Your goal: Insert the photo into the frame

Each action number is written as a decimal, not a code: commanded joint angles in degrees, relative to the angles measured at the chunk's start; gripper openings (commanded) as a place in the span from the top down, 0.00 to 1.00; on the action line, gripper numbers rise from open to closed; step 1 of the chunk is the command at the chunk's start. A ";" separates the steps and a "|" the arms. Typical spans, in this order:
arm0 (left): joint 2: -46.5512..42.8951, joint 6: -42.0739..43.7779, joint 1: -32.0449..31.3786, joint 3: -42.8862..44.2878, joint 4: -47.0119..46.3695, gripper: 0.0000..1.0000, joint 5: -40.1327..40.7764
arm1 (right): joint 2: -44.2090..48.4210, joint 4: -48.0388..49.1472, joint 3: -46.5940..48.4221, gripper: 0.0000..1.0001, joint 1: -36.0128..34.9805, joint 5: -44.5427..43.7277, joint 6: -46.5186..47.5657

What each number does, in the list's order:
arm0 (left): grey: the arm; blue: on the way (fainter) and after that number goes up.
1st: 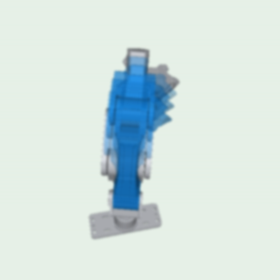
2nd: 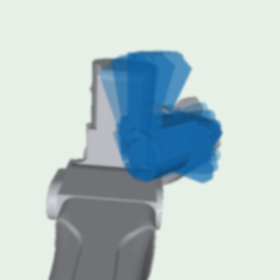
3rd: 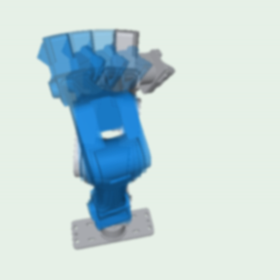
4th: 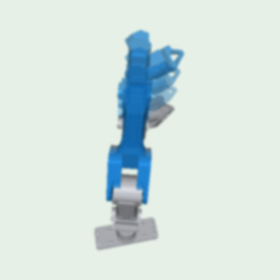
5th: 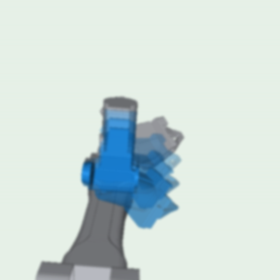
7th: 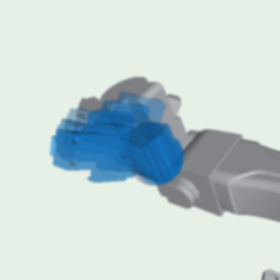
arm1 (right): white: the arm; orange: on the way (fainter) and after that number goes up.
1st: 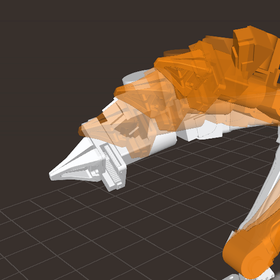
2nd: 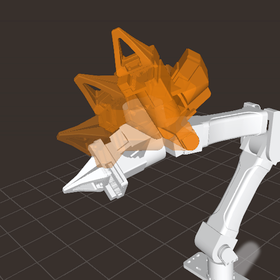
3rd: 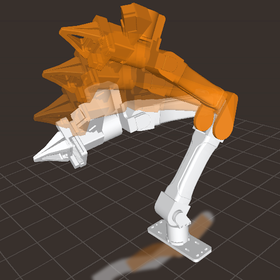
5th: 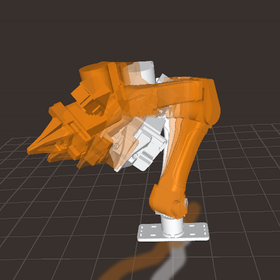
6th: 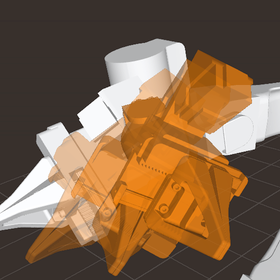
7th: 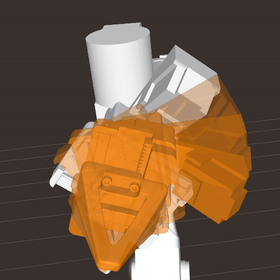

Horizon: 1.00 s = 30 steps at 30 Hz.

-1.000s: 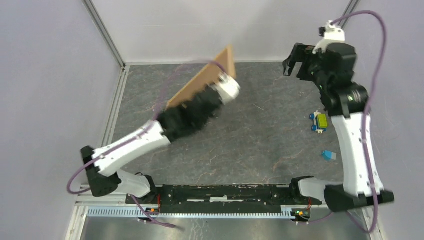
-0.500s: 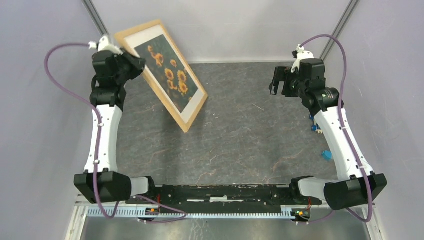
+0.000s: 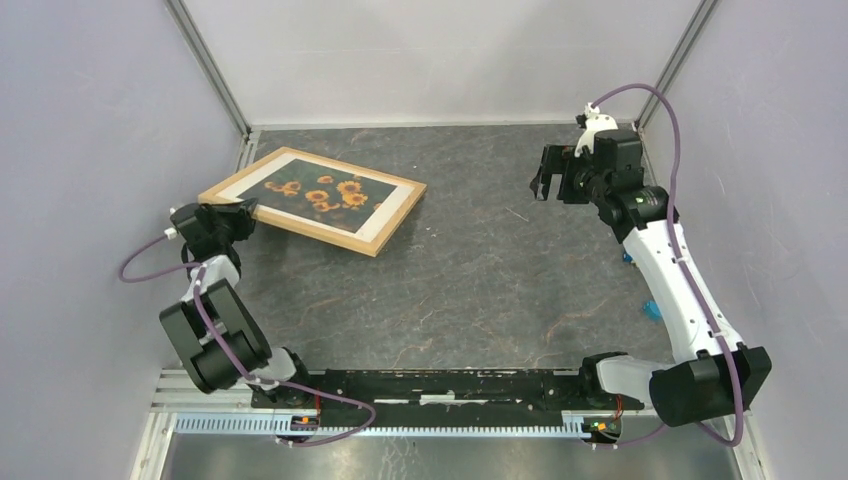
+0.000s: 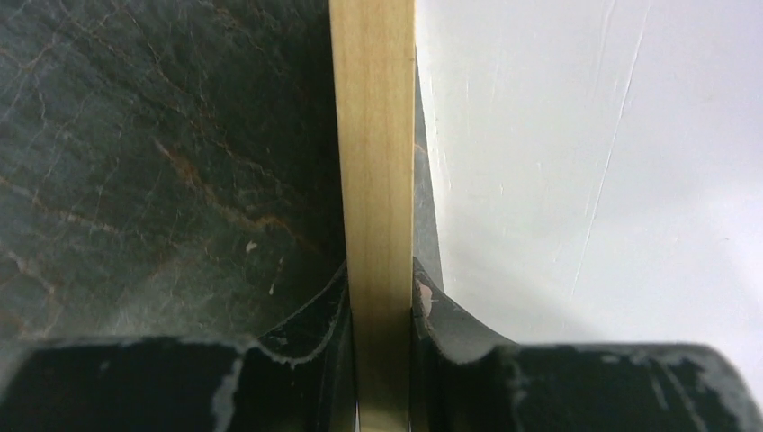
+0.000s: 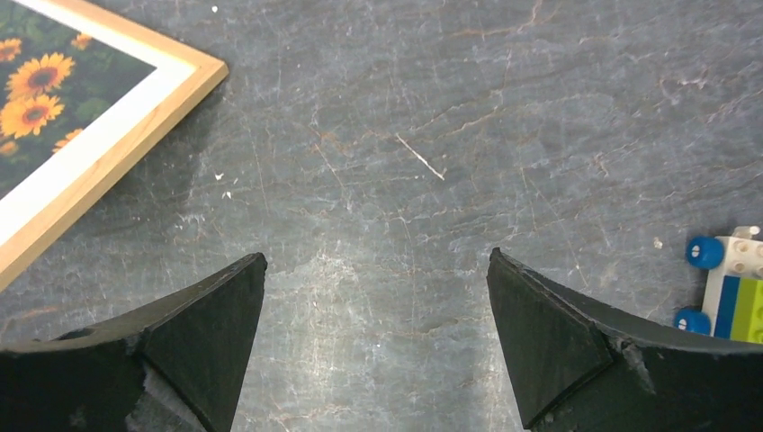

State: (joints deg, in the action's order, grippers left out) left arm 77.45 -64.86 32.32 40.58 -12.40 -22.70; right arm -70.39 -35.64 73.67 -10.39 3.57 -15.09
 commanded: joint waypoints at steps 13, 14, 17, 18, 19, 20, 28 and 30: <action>0.22 5.84 0.29 0.10 9.53 0.73 15.27 | 4.94 0.44 -3.31 0.02 0.00 2.49 2.94; 0.08 6.17 0.27 0.68 11.81 0.70 16.11 | 5.06 0.23 -3.35 0.02 0.00 2.40 2.90; -0.40 6.82 0.26 3.34 19.74 0.51 18.94 | 5.47 -0.08 -3.60 0.02 -0.03 2.49 2.75; -0.77 7.30 0.29 4.00 21.41 0.48 19.80 | 5.58 -0.06 -3.75 0.02 -0.06 2.64 2.68; -1.32 7.78 0.28 4.07 21.79 0.47 19.96 | 5.76 -0.06 -3.81 0.02 -0.01 2.75 2.57; -1.94 7.98 0.26 3.95 22.00 0.47 20.34 | 5.82 -0.18 -4.03 0.02 -0.04 2.75 2.44; -7.24 6.35 0.15 5.02 31.09 0.23 24.65 | 6.39 -2.29 -3.60 0.02 -0.03 2.75 3.11; -9.34 6.52 -0.06 5.57 32.99 0.18 24.89 | 6.82 -3.79 -2.74 0.02 -0.10 1.12 3.73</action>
State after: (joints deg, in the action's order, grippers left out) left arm 72.82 -59.27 32.42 42.76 15.55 -1.32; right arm -65.41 -37.50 69.87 -10.39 5.98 -12.97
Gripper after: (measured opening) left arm 0.771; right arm 0.982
